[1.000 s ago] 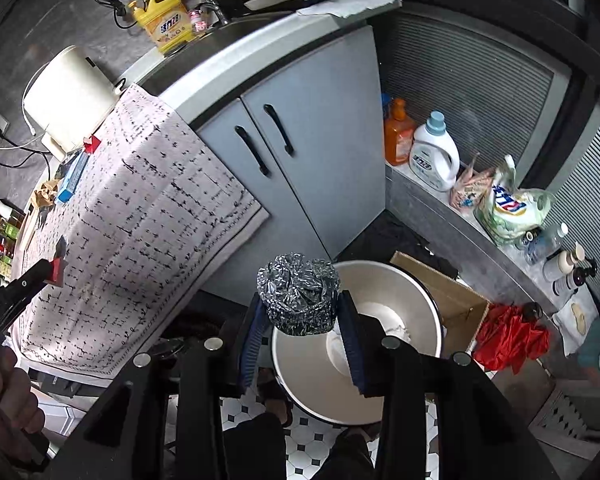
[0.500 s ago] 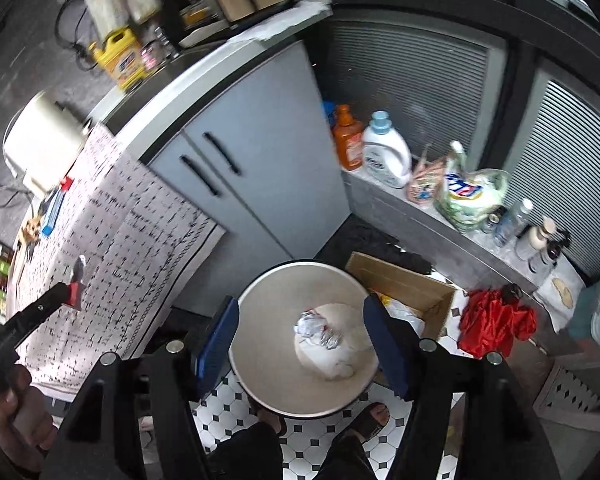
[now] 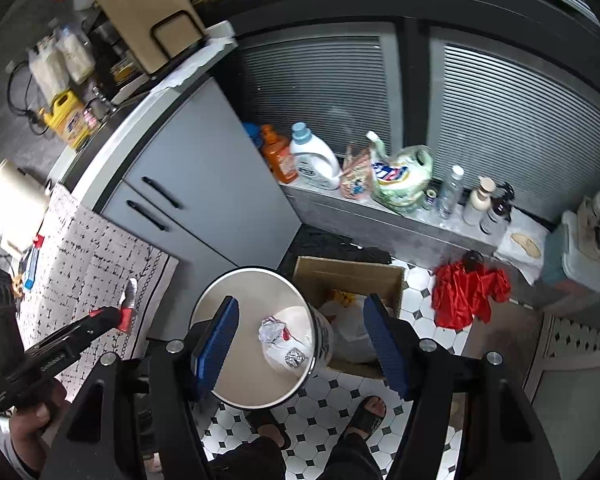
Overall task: Collect trash
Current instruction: 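Carry both items down over the white bucket and open both tools, then move both open tools back up over the counter trash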
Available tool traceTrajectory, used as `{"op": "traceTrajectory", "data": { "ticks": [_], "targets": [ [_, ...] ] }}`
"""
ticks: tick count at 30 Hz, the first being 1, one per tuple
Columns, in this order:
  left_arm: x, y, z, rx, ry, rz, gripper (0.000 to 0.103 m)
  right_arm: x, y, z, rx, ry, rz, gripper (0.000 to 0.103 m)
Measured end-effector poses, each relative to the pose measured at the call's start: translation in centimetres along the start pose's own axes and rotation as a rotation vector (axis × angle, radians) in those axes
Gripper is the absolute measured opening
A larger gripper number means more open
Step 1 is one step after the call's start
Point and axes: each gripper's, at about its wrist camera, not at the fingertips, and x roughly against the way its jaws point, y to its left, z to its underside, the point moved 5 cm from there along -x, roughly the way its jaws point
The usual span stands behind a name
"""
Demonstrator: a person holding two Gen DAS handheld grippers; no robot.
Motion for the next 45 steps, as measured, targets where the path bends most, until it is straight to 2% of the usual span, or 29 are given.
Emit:
{"op": "traceTrajectory", "data": {
  "ticks": [1,4,7,12,16,19,26,29,37,45],
  "targets": [
    [-0.2,-0.3,-0.1,-0.004,0.007,0.013,0.044,0.1,-0.2,0.2,-0.007,-0.001,0.004,0.064],
    [-0.4,-0.6,-0.5,-0.011,0.009,0.047,0.068,0.4,-0.9,0.8,-0.028,-0.002,0.015,0.064],
    [-0.1,-0.3,-1.0,0.001,-0.003,0.074,0.077,0.5,-1.0,1.1,-0.038,0.000,0.020,0.064],
    [1.2,1.0,-1.6,0.020,-0.026,0.051,0.082,0.2,0.6,1.0,-0.025,-0.002,0.004,0.064],
    [3.3,3.6,-2.2,0.038,-0.065,0.012,0.085,-0.4,2.9,0.6,-0.006,0.001,-0.024,0.064],
    [5.0,5.9,-2.7,0.067,-0.101,-0.020,0.086,-0.8,5.2,0.2,0.019,0.002,-0.043,0.069],
    [9.9,13.1,-3.5,0.172,-0.210,-0.108,0.086,-1.8,12.1,-0.9,0.115,-0.010,-0.081,0.090],
    [12.1,16.3,-3.4,0.211,-0.258,-0.155,0.088,-2.3,15.4,-1.5,0.155,-0.020,-0.098,0.095],
    [17.6,24.1,-2.7,0.315,-0.359,-0.248,0.088,-4.0,24.5,-2.5,0.269,-0.011,-0.148,0.095],
    [23.5,33.2,-0.6,0.441,-0.466,-0.345,0.088,-5.3,33.7,-2.2,0.374,-0.010,-0.203,0.095]
  ]
}}
